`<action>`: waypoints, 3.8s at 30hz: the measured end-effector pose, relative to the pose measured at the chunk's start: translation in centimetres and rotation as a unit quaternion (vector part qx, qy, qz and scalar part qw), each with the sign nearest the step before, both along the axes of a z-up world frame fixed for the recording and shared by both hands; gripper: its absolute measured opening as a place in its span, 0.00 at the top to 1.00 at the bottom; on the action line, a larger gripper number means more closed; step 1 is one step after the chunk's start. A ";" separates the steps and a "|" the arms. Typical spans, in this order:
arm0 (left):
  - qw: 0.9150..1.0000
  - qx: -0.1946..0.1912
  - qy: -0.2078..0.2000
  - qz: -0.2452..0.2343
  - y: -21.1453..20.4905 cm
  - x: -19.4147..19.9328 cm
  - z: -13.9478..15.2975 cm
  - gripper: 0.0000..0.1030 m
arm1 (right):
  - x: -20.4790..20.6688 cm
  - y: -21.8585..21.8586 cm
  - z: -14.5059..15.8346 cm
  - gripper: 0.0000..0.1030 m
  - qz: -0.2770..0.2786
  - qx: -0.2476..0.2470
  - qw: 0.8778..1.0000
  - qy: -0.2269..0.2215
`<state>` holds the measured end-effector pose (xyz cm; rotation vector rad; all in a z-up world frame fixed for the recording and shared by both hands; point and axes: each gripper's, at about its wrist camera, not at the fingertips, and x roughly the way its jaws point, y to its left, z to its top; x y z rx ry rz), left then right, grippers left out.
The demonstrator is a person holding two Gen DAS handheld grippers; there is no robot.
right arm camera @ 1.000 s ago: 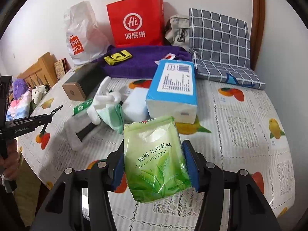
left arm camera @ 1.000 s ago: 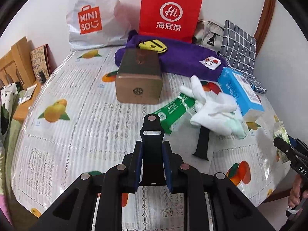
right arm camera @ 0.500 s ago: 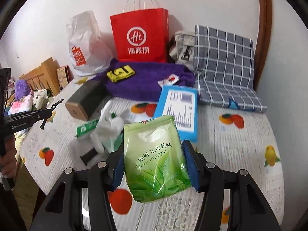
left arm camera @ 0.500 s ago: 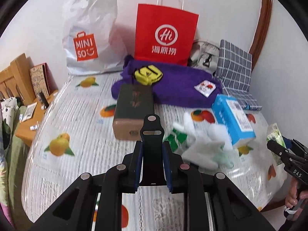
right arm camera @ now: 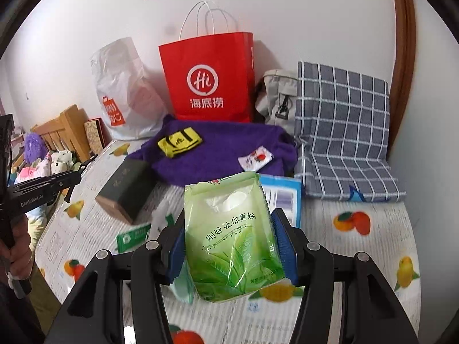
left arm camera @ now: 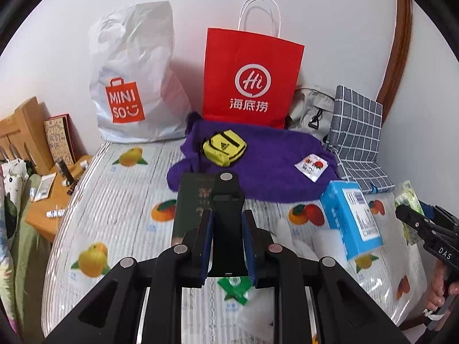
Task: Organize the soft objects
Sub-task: 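Carry the watch strap with left gripper while right carries tissue pack to towel, then set the tissue pack on the towel with right gripper while left releases strap, then move the right gripper to the white foam block and close on it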
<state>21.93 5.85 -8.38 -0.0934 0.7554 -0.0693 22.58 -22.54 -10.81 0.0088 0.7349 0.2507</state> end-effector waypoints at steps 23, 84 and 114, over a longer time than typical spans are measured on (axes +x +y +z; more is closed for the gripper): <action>1.000 -0.015 0.007 0.005 0.1 9.7 1.0 0.81 | 11.3 -0.1 2.5 0.47 0.006 0.025 1.000 -0.012; 0.986 -0.031 0.165 -0.005 0.3 24.6 -9.4 0.81 | 25.8 7.6 -12.0 0.46 0.047 0.042 0.979 0.194; 0.996 -0.049 0.069 -0.029 0.3 19.0 0.5 0.54 | 9.1 3.7 -5.3 0.43 -0.014 -0.018 0.994 0.107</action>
